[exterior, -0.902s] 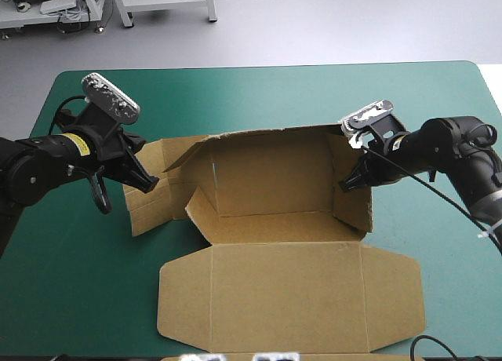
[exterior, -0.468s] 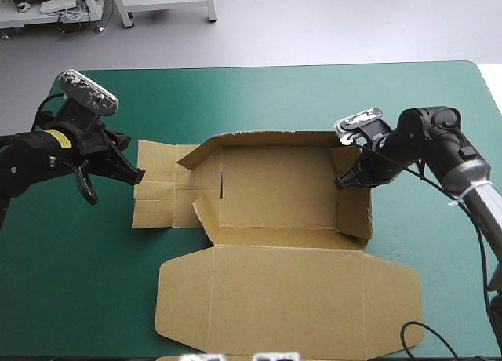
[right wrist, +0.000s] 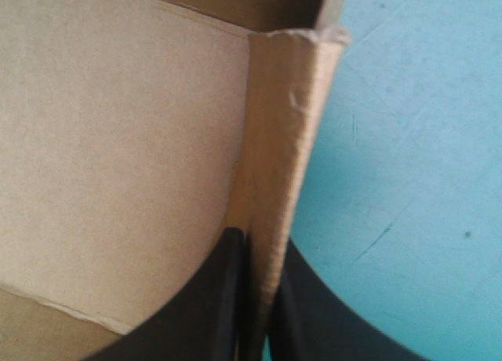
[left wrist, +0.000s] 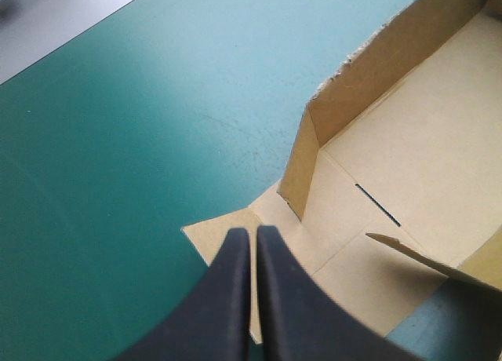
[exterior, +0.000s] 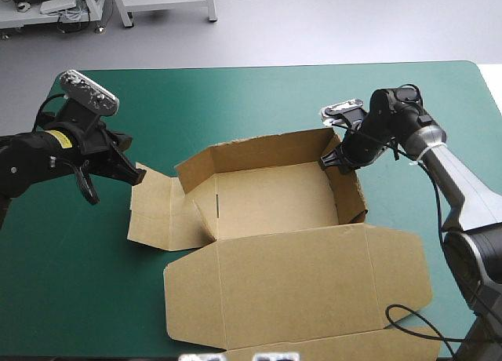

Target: Fold the box

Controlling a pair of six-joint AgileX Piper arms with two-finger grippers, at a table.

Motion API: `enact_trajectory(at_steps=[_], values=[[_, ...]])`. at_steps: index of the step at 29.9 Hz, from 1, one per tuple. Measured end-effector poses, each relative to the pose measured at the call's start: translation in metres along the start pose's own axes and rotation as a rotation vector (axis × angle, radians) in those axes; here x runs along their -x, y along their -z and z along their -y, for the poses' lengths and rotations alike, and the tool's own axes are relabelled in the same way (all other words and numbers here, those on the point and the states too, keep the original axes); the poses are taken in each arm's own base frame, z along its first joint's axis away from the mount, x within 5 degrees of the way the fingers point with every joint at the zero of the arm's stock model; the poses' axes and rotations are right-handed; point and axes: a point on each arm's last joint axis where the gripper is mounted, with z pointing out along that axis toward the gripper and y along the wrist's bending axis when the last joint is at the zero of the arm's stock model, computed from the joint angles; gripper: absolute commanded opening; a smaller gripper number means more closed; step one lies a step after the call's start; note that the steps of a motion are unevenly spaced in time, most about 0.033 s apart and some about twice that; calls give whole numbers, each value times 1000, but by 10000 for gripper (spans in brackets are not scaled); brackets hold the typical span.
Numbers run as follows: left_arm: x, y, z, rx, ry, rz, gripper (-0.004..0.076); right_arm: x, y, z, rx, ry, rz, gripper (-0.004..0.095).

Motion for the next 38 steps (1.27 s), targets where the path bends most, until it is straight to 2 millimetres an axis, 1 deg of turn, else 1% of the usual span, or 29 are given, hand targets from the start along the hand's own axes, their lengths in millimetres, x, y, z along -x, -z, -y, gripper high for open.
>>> enact_trajectory(at_steps=[3,5,7,8,10,13,18,20,23,25,27,30,33,36,38], values=[[0,0,0,0,0,0,13,2,3,-1,3,8,-20,509],[0,0,0,0,0,0,13,4,7,-1,2,16,-21,642],[0,0,0,0,0,1,11,7,12,-2,-2,20,-6,721],[0,0,0,0,0,1,11,9,15,-2,-6,20,4,740],[0,0,0,0,0,1,11,11,23,-3,-12,14,27,743],[0,0,0,3,-1,0,11,11,43,-6,-23,16,79,743],[0,0,0,4,-2,0,11,0,84,-12,-57,12,170,743],[0,0,0,4,-2,0,11,-4,97,-15,-68,11,198,743],[1,0,-1,8,0,6,11,-8,107,-17,-74,11,220,743],[0,0,-2,18,22,3,11,-8,107,-17,-74,10,220,743],[-1,0,-4,46,53,-5,11,-7,103,-16,-73,2,209,743],[-4,1,-9,102,85,-35,10,-5,87,-13,-64,-14,165,743],[-12,-4,-15,174,112,-95,10,-6,61,-9,-51,-26,85,742],[-26,-15,-18,229,140,-177,8,-9,28,-4,-35,-40,-14,743],[-35,-23,-18,239,155,-220,9,-10,11,-3,-16,-51,-59,743]])
